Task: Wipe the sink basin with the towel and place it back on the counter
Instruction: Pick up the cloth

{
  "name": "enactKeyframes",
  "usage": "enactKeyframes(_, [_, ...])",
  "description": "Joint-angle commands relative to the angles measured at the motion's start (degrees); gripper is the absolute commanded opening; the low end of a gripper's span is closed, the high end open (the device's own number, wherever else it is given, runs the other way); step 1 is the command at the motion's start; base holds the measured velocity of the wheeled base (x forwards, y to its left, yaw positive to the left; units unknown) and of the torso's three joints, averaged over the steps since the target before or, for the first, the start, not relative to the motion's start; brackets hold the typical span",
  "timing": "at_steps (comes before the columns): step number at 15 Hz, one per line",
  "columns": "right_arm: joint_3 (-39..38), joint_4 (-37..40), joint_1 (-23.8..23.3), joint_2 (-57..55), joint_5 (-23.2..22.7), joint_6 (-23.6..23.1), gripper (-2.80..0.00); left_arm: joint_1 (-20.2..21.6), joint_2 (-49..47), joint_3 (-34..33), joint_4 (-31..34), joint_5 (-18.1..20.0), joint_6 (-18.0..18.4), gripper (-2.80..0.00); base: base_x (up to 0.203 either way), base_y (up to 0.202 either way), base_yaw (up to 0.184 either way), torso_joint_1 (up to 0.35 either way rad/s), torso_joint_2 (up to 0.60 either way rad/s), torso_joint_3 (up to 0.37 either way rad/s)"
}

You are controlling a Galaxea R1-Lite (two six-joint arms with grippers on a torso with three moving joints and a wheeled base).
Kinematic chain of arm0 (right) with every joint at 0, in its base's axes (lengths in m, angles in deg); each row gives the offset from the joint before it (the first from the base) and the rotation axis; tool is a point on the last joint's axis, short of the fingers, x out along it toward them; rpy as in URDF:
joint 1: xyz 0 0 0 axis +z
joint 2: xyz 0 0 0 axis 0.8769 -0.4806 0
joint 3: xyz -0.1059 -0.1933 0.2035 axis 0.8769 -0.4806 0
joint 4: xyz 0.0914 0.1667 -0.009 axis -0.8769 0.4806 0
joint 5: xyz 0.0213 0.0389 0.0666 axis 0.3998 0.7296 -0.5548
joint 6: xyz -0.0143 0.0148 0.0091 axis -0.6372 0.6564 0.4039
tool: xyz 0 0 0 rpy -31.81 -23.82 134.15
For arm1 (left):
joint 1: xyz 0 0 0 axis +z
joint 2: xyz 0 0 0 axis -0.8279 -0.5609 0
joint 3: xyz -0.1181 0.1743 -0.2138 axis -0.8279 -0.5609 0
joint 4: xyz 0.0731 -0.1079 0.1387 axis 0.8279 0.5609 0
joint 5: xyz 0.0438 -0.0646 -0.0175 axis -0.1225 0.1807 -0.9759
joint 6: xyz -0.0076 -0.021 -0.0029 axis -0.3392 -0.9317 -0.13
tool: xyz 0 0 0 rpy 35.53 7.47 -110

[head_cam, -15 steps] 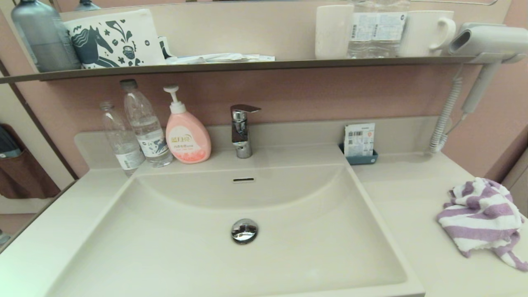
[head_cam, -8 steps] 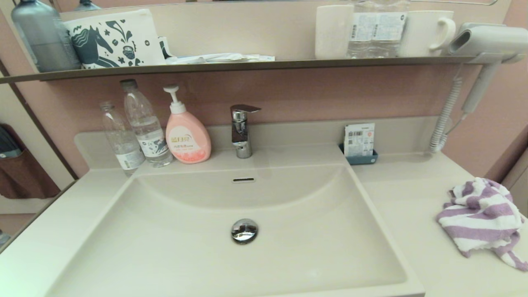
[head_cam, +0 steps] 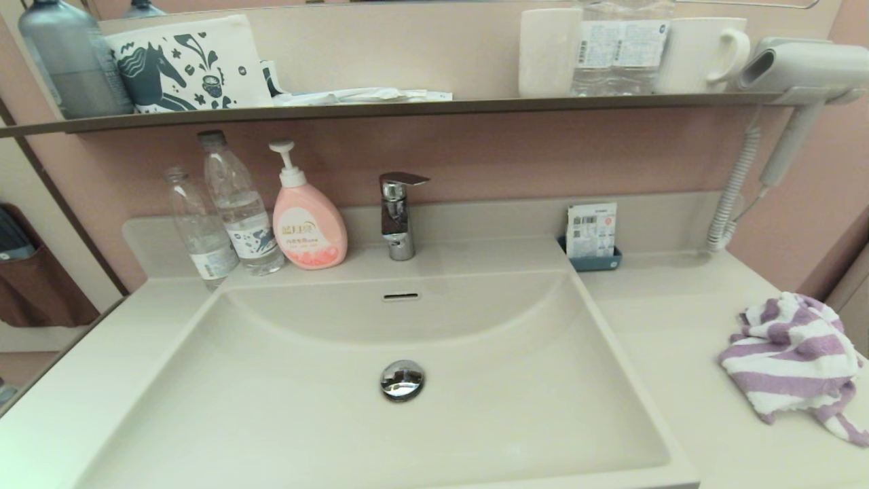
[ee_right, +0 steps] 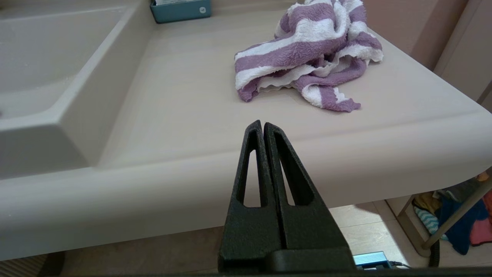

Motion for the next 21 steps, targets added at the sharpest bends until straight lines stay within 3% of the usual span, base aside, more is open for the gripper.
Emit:
enactKeyframes(1, [0.0,0.0,0.0,0.0,0.0,0.0,-2.8,0.0,-0.1,0.0,-0.3,-0.4,-1.1,-2.8,0.0,0.0,0.0,0.0,0.0,0.0])
enactKeyframes(11, [0.1,0.5,0.0,0.0,0.0,-0.4,-2.8,0.0,-0.1,0.0,-0.3,-0.4,-1.1,-2.8,0.0,0.0,0.0,0.0,0.0,0.0])
enactKeyframes(13, [0.1,0.6,-0.5,0.0,0.1,-2.4,-2.8,0.0,-0.1,0.0,-0.3,-0.4,-1.1,-2.8,0.0,0.0,0.0,0.0,0.0,0.0])
enactKeyframes(16, [5.1,0.9,-0.5,-3.7,1.1,-3.0,-2.8,0.0,-0.1,0.0,-0.3,-0.4,-1.1,-2.8,0.0,0.0,0.0,0.0,0.0,0.0])
enactKeyframes(21, [19.7,1.4,-0.6,-23.9,6.9,-2.9,-2.8,0.0,-0.1,0.0,-0.3,-0.4,-1.1,-2.8,0.0,0.0,0.0,0.0,0.0,0.0])
